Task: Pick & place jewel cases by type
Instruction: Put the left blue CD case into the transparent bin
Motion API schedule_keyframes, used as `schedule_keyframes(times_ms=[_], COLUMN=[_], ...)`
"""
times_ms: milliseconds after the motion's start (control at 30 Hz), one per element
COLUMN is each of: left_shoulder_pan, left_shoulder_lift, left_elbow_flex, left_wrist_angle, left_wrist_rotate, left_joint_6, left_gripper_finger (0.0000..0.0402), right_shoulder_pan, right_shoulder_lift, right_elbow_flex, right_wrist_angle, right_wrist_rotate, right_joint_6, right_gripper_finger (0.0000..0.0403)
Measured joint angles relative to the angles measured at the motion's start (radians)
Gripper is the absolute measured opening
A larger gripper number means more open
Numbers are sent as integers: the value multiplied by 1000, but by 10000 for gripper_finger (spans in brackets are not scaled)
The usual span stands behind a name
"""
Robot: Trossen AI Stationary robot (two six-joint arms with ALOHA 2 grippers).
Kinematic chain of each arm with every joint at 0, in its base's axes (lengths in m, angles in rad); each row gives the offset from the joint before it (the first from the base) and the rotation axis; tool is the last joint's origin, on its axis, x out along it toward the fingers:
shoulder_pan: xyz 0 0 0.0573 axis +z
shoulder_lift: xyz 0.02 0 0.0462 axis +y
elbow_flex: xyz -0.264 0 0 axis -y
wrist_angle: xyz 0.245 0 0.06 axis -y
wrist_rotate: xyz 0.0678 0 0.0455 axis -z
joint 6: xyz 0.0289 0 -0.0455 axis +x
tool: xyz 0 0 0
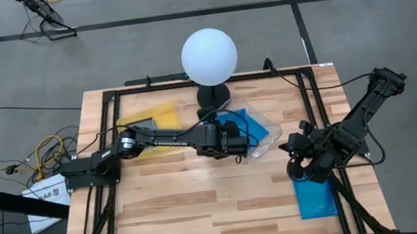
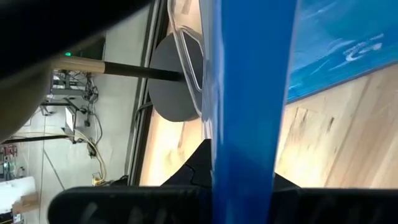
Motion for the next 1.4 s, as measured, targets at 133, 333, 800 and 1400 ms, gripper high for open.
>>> schedule_keyframes(times_ms=[133,333,800,1400], left_shoulder_pan=[-2,-6,-55,36], left_shoulder_lift=[0,0,0,-45], left_elbow_flex=[0,0,0,-106], left_wrist_angle=[6,142,505,597], left_wrist_rotate=[2,0,157,406], left_joint_6=[32,260,639,592], left_gripper_finger=[6,6,6,3], right_shoulder_pan=[0,-1,10,280], right_shoulder_lift=[0,0,-13,-203], right_elbow_flex=[0,0,0,0], right_wrist_angle=[4,9,-12,1], right_wrist_rotate=[0,1,10,224], right_joint_6=[0,0,-34,-8], right_gripper_finger=[0,0,0,0])
